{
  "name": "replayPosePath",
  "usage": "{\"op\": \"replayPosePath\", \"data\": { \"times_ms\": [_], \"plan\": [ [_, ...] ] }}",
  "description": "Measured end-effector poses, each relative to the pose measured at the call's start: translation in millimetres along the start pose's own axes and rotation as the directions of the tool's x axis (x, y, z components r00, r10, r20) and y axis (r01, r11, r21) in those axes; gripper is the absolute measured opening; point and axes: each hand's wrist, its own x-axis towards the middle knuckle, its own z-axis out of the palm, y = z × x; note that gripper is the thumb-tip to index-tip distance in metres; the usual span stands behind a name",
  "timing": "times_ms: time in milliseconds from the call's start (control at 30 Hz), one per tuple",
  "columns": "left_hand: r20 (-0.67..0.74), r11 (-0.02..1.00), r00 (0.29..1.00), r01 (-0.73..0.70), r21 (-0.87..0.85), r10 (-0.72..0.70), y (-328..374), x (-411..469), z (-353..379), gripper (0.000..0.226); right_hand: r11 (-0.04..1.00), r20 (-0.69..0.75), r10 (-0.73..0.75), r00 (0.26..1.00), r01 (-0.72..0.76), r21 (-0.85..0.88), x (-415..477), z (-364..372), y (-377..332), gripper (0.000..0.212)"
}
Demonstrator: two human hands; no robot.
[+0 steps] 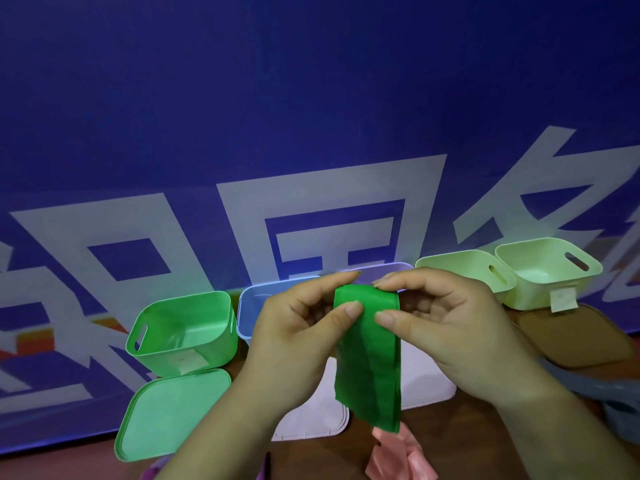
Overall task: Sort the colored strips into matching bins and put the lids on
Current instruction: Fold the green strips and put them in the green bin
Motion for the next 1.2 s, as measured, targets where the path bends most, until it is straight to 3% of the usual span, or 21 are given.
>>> {"op": "replayPosePath", "data": {
  "times_ms": [267,533,867,1200],
  "plan": [
    [0.024,0.999,0.999,-0.042,0.017,0.041,-2.6,0.9,0.0,0.02,0.998,-0.023,0.018,1.0,-0.019,-0.056,-1.3,-0.3,-4.0,0.023],
    [0.104,0.999,0.993,-0.051,-0.001,0.051,-3.5,0.1,-3.1,0.028,0.999,-0.033,0.033,0.999,-0.034,-0.032,-1.6,-0.9,-3.3,0.023],
    [0.042,0.996,0.996,-0.081,0.025,0.08,-4.1,-1.1,0.4,0.027,0.999,-0.02,0.046,0.999,-0.046,-0.018,-2.0,0.2,-1.9,0.016],
    [-0.004,0.999,1.0,-0.024,0.029,0.024,1.5,-1.9,-2.3,0.025,1.0,-0.006,0.002,1.0,-0.002,0.025,-6.2,2.4,2.2,0.032]
  ]
}}
